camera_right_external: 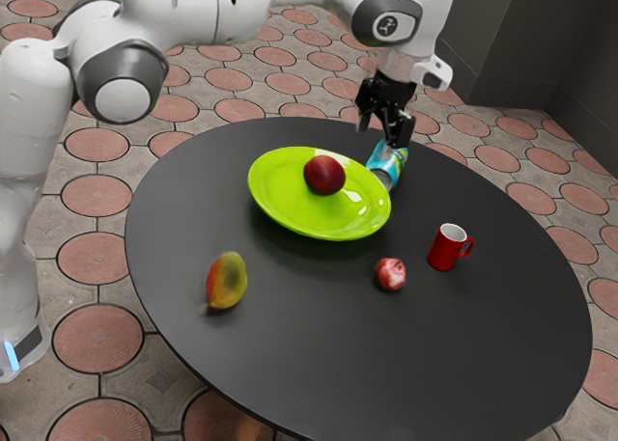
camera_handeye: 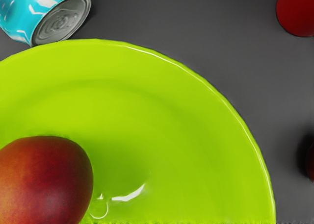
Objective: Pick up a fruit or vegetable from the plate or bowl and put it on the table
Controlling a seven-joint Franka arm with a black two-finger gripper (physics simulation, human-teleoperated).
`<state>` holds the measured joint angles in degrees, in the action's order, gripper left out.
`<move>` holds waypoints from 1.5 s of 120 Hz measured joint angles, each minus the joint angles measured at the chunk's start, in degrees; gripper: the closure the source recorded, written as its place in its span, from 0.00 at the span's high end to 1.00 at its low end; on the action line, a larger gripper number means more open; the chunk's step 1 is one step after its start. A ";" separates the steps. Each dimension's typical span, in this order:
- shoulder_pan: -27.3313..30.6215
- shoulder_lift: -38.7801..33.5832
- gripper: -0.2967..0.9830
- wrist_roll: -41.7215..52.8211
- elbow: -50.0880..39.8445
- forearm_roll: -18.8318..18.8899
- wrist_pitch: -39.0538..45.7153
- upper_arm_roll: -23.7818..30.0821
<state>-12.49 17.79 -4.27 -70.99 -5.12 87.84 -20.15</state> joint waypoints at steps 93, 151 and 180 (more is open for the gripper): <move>19.21 -1.73 0.77 -3.28 -5.55 4.86 -0.28 18.58; 21.30 -0.22 0.77 -4.07 -8.72 5.39 0.03 18.28; 21.37 0.17 0.77 -4.34 -8.75 8.30 0.10 18.31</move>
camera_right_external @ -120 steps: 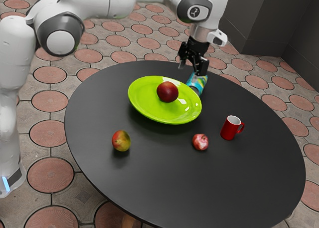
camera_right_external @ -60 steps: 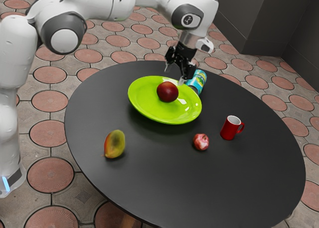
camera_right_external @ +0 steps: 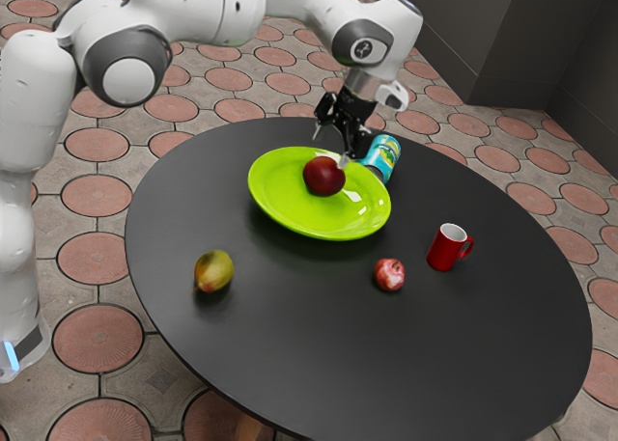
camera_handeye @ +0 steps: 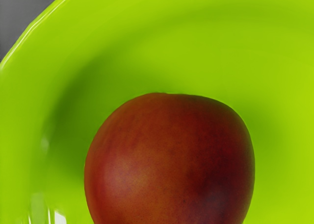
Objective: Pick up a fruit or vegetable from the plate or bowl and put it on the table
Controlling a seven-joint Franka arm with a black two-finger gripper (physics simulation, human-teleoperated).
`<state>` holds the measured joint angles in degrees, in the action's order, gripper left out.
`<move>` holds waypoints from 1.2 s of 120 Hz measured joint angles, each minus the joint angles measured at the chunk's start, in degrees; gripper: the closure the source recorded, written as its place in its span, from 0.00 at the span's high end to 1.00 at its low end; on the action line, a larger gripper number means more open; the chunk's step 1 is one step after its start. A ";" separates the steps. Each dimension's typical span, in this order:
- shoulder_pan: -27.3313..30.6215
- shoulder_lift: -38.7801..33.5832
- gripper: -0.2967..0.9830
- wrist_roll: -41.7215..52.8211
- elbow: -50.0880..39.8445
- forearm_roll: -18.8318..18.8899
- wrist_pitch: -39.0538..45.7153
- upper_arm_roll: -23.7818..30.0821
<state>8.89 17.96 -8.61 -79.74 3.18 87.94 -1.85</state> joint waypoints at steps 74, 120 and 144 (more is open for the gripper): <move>0.69 5.15 0.77 -0.38 -1.91 -0.04 3.14 0.18; 0.70 5.05 0.49 -1.07 -2.28 0.35 4.38 0.30; -4.12 3.65 0.55 -1.56 -0.02 2.04 4.48 0.77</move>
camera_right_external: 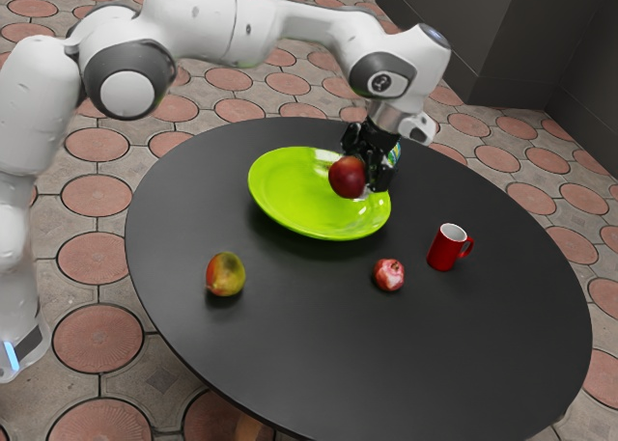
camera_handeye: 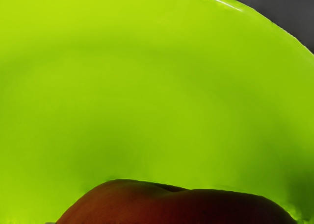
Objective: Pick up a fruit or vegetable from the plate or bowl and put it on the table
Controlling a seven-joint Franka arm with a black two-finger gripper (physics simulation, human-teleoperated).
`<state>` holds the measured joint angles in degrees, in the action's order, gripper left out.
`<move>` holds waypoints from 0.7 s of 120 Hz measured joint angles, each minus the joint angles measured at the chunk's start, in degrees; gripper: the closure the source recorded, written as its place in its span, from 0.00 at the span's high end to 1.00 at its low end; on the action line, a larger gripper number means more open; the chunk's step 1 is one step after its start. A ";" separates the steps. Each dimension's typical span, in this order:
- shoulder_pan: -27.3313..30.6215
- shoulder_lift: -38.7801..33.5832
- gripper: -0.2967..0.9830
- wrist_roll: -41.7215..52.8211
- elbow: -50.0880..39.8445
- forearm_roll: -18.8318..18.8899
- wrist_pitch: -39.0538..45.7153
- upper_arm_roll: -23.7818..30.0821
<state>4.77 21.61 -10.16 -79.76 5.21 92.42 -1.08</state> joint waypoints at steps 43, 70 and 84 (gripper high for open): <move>-12.39 -5.51 0.64 -0.53 1.91 3.87 -2.40 5.54; -11.99 0.19 0.64 -0.74 1.08 3.63 -1.15 9.76; -11.92 0.61 0.70 -0.78 0.99 3.31 -0.32 9.79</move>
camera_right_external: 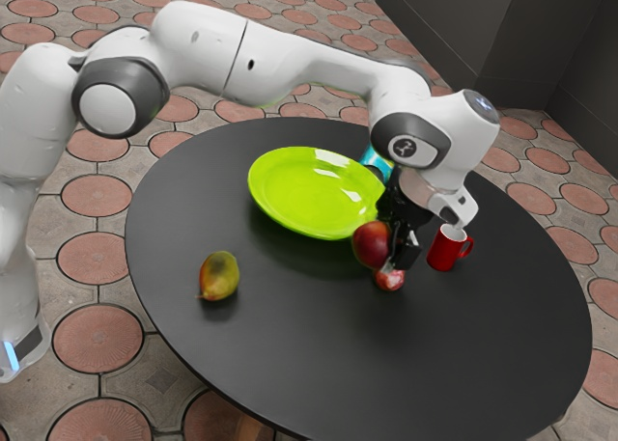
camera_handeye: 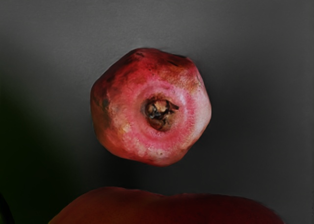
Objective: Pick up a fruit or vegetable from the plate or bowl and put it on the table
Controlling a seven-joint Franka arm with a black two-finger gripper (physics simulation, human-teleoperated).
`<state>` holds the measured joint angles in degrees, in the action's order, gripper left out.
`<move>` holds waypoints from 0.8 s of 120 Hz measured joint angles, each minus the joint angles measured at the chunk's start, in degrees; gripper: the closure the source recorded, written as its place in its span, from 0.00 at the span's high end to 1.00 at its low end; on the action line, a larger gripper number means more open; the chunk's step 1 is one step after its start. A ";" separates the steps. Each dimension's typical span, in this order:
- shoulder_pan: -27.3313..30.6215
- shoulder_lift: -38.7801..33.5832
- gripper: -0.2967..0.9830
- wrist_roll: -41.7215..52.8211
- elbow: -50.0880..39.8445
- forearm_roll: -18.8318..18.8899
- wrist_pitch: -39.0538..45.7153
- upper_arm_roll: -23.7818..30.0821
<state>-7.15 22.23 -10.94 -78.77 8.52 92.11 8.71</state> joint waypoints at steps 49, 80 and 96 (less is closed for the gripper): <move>0.17 0.04 0.76 0.08 0.08 -0.67 0.99 -0.11; 11.53 -0.27 0.77 1.73 14.96 2.69 -2.65 5.97; 16.23 -0.35 0.77 5.05 19.87 7.45 -5.55 10.07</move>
<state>9.08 21.88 -5.89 -58.90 15.97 86.55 18.78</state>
